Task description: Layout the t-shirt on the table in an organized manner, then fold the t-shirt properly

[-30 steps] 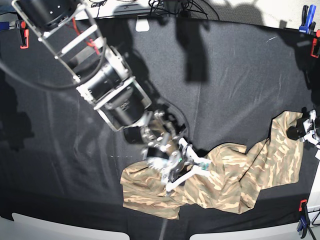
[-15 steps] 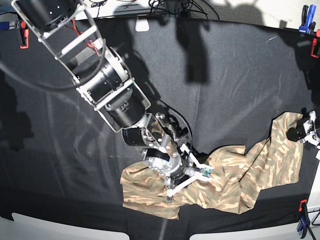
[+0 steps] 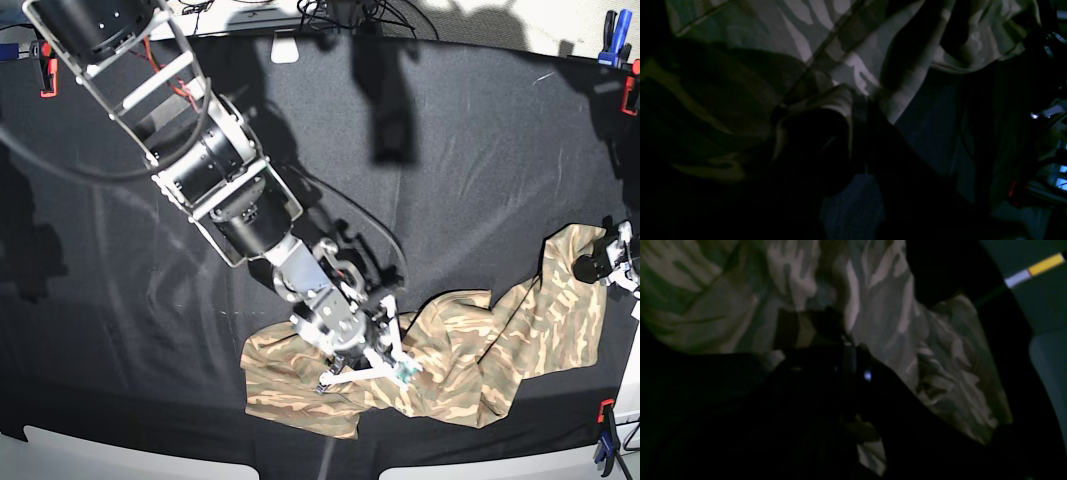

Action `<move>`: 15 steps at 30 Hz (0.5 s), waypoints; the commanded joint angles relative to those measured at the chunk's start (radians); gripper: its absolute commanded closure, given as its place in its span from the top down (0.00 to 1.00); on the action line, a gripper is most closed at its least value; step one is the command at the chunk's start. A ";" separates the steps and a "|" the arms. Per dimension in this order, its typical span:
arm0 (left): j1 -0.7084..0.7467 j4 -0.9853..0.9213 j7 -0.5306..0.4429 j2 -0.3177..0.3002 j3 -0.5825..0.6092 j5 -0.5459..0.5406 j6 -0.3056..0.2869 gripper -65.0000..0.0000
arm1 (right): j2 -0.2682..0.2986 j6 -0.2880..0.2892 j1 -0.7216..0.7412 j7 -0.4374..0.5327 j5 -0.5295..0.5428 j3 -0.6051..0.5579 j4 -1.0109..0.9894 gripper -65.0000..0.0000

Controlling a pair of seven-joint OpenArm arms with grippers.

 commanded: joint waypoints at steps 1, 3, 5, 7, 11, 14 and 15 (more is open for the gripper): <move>-0.030 0.014 -0.005 -0.023 -0.004 -0.024 -0.009 0.00 | -0.008 0.011 0.041 0.006 0.010 0.004 0.031 0.00; -0.030 0.014 -0.005 -0.023 -0.004 -0.024 -0.009 0.00 | -0.008 0.035 0.031 -0.017 0.040 0.005 0.060 0.00; -0.030 0.014 -0.005 -0.023 -0.004 -0.024 -0.009 0.00 | -0.008 0.039 0.009 -0.028 0.052 0.004 0.096 0.00; -0.030 0.014 -0.005 -0.023 -0.004 -0.024 -0.009 0.00 | -0.008 0.089 -0.025 -0.045 0.049 0.004 0.141 0.00; -0.030 0.014 -0.005 -0.023 -0.004 -0.024 -0.009 0.00 | -0.008 0.194 -0.124 -0.093 0.020 0.004 0.245 0.00; -0.030 0.014 -0.005 -0.023 -0.004 -0.024 -0.009 0.00 | -0.008 0.206 -0.207 -0.107 0.014 0.004 0.333 0.00; -0.030 0.014 -0.005 -0.023 -0.004 -0.024 -0.009 0.00 | 0.006 0.208 -0.233 -0.111 0.014 0.004 0.367 0.00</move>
